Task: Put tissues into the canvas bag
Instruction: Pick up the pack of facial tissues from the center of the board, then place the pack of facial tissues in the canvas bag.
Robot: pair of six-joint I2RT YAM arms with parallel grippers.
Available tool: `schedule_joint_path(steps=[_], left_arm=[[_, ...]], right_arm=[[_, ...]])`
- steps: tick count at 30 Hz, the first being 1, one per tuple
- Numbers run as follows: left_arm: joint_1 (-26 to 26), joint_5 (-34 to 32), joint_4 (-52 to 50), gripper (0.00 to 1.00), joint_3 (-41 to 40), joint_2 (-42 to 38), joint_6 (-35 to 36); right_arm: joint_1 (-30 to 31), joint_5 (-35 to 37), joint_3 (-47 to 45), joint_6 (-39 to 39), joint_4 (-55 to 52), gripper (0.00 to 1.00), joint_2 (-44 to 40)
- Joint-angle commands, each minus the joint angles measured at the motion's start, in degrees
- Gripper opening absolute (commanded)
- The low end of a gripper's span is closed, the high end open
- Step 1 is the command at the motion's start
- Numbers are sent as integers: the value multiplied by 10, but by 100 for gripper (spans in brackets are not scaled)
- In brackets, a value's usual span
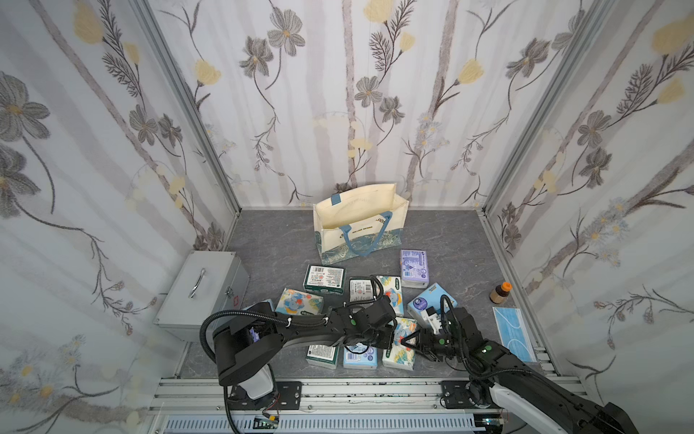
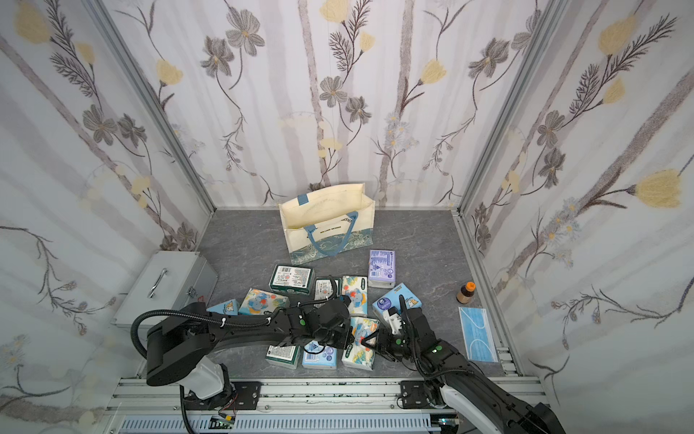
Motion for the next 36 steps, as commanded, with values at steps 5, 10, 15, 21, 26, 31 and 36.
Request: schedule_joint_path(steps=[5,10,15,21,26,31,36], left_arm=[[12,50,105,30,-25,-33,-5],[26,29,50,75,-36,-150,62],[29,-30,63,88,-78,-332,154],[34,-52,126,100,-166,-504,237],[35,52,121,100,-153,-513,253],[22,151,145,97,-123,-460,256],[-2,176,154,90,-94,-416,269]], right_arm=[[18,-19,43,-40,1,23,-30],[12,37,118,-99,-155,19,-109],[4,74,220,-187,-264,17,-148],[9,-22,239,-182,-135,17,-199],[37,-60,203,-176,26,15,-252],[65,-54,172,-249,81,11,-311],[71,-35,155,-255,76,8,-345]])
